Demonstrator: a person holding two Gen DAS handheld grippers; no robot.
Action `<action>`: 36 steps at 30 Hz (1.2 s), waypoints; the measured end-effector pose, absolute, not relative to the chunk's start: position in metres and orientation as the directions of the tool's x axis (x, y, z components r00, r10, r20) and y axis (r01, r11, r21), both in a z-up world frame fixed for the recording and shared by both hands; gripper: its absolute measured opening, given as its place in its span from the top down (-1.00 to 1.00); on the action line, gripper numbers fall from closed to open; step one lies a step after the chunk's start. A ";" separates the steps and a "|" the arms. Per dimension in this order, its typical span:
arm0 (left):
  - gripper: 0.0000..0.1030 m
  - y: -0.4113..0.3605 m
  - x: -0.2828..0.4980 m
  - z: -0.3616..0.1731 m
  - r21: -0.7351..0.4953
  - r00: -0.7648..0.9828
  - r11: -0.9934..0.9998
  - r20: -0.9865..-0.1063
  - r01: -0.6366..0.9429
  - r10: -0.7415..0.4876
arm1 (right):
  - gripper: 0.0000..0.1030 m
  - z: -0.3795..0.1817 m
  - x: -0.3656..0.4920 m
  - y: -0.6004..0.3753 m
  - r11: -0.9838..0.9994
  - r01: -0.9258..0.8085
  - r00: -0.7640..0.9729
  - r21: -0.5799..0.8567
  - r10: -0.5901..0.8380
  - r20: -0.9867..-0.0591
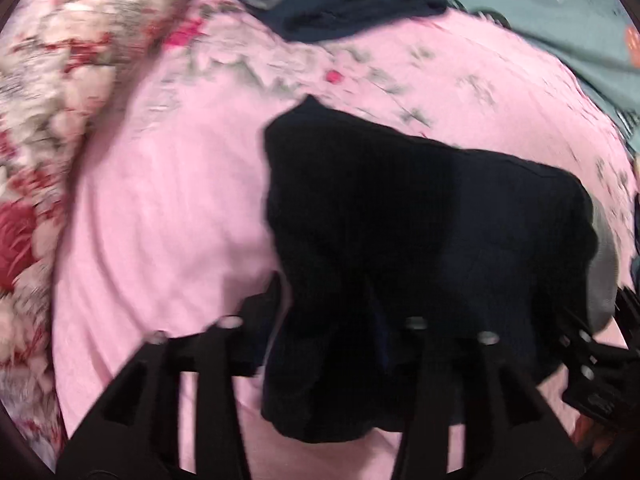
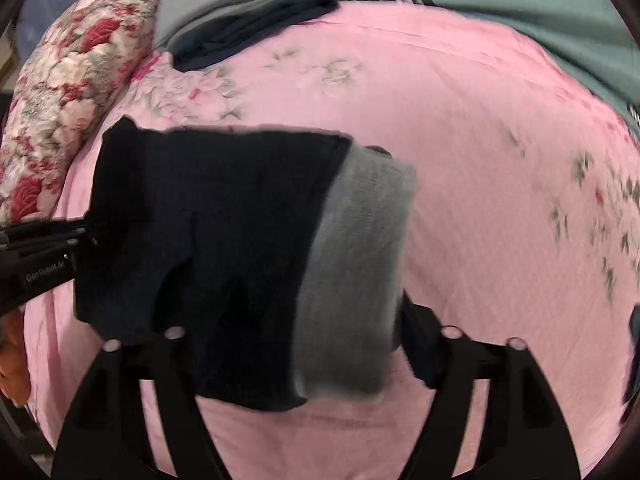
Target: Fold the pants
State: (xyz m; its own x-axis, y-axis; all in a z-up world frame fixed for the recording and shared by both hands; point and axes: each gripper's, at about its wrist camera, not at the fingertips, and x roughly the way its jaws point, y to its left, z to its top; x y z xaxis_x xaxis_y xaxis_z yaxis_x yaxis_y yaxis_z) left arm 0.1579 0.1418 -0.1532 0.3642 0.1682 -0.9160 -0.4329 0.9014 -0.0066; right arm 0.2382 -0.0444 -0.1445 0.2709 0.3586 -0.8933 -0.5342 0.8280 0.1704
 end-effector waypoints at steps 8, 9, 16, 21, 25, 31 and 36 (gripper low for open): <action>-0.53 0.135 0.126 -0.119 0.022 0.361 0.894 -0.910 -0.448 0.203 | -0.74 -0.096 0.208 -0.068 0.855 -0.503 0.383 0.127 0.352 -0.854; -0.57 0.133 0.118 -0.111 0.013 0.378 0.892 -0.903 -0.453 0.205 | -0.77 -0.089 0.203 -0.071 0.862 -0.491 0.405 0.123 0.352 -0.844; -0.67 0.106 0.077 -0.071 0.014 0.416 0.902 -0.885 -0.431 0.212 | -0.91 -0.058 0.165 -0.089 0.884 -0.460 0.475 0.088 0.328 -0.817; -0.71 0.093 0.057 -0.052 0.006 0.431 0.909 -0.879 -0.416 0.203 | -0.91 -0.046 0.145 -0.101 0.888 -0.457 0.510 0.049 0.307 -0.803; -0.75 0.084 0.050 -0.044 0.024 0.444 0.916 -0.869 -0.400 0.217 | -0.97 -0.042 0.129 -0.114 0.892 -0.448 0.498 0.068 0.312 -0.809; -0.77 0.076 0.043 -0.039 0.019 0.446 0.926 -0.873 -0.378 0.200 | -0.97 -0.040 0.109 -0.123 0.895 -0.438 0.492 0.087 0.320 -0.810; -0.85 0.070 0.038 -0.031 0.012 0.465 0.932 -0.864 -0.362 0.192 | -0.97 -0.036 0.103 -0.127 0.900 -0.427 0.499 0.084 0.312 -0.808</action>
